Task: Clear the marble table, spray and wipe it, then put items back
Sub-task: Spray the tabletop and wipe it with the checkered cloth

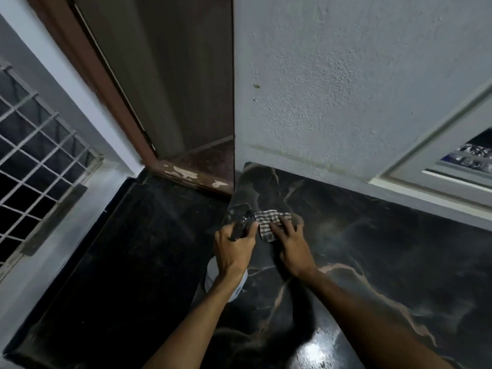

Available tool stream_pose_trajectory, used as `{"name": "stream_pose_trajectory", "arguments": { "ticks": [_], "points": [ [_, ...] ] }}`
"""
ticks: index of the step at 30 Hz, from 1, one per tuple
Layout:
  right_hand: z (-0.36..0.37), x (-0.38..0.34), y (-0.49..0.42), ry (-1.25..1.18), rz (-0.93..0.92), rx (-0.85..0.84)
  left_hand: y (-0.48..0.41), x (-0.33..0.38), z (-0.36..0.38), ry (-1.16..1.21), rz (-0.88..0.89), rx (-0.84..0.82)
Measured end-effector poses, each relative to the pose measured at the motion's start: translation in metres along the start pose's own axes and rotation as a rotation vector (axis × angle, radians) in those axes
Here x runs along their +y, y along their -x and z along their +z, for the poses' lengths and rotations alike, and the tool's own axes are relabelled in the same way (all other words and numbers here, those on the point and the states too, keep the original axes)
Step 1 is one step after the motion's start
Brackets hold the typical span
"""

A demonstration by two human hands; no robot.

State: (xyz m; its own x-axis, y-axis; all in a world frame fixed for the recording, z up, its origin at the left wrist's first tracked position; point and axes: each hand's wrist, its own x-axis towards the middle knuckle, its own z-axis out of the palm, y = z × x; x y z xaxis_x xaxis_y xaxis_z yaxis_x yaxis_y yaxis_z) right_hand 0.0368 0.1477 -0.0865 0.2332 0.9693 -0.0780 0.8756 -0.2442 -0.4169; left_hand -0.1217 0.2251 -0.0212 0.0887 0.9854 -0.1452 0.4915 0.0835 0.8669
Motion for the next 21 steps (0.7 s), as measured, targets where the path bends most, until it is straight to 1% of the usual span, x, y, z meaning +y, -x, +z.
{"name": "stream_pose_trajectory", "arguments": {
  "ticks": [1, 3, 4, 5, 7, 8, 9, 10, 11, 12, 13, 15, 16, 17, 19, 20, 21],
  "points": [
    [0.000, 0.007, -0.009, -0.019, 0.078, 0.012, -0.006, 0.001, 0.000, -0.003, 0.004, 0.005],
    [-0.005, 0.001, -0.035, -0.091, 0.355, 0.094, -0.018, -0.001, 0.000, 0.012, 0.005, 0.022],
    [-0.006, -0.009, -0.053, -0.092, 0.399, 0.123, -0.025, -0.001, 0.000, 0.020, 0.011, 0.029],
    [-0.005, -0.021, -0.065, -0.065, 0.336, 0.102, -0.027, 0.000, -0.001, 0.027, 0.021, 0.034],
    [0.000, -0.032, -0.090, 0.000, 0.015, 0.006, -0.033, 0.002, -0.003, 0.048, 0.037, 0.035],
    [-0.001, -0.027, -0.105, 0.036, -0.110, -0.006, -0.037, 0.004, -0.004, 0.058, 0.051, 0.035],
    [-0.002, -0.017, -0.122, 0.032, -0.093, 0.000, -0.041, 0.006, -0.006, 0.062, 0.067, 0.035],
    [-0.004, -0.009, -0.138, 0.027, 0.034, 0.027, -0.046, 0.007, -0.007, 0.058, 0.081, 0.038],
    [-0.005, -0.004, -0.151, 0.001, 0.201, 0.093, -0.050, 0.007, -0.008, 0.057, 0.097, 0.040],
    [-0.004, -0.007, -0.161, -0.006, 0.294, 0.139, -0.053, 0.007, -0.008, 0.057, 0.111, 0.040],
    [-0.002, -0.016, -0.167, 0.005, 0.272, 0.131, -0.057, 0.006, -0.008, 0.059, 0.122, 0.037],
    [0.002, -0.026, -0.168, 0.070, 0.041, 0.027, -0.061, 0.003, -0.004, 0.057, 0.142, 0.031],
    [-0.002, -0.019, -0.168, 0.083, -0.019, 0.018, -0.062, 0.003, -0.002, 0.058, 0.153, 0.025],
    [-0.007, -0.009, -0.168, 0.070, 0.024, 0.032, -0.063, 0.002, 0.001, 0.059, 0.161, 0.022],
    [-0.017, 0.015, -0.158, 0.039, 0.290, 0.120, -0.064, -0.001, 0.007, 0.049, 0.183, 0.004],
    [-0.020, 0.022, -0.145, 0.028, 0.372, 0.158, -0.062, -0.001, 0.010, 0.054, 0.196, -0.005],
    [-0.019, 0.026, -0.129, 0.051, 0.365, 0.157, -0.060, -0.001, 0.011, 0.068, 0.200, -0.015]
  ]
}}
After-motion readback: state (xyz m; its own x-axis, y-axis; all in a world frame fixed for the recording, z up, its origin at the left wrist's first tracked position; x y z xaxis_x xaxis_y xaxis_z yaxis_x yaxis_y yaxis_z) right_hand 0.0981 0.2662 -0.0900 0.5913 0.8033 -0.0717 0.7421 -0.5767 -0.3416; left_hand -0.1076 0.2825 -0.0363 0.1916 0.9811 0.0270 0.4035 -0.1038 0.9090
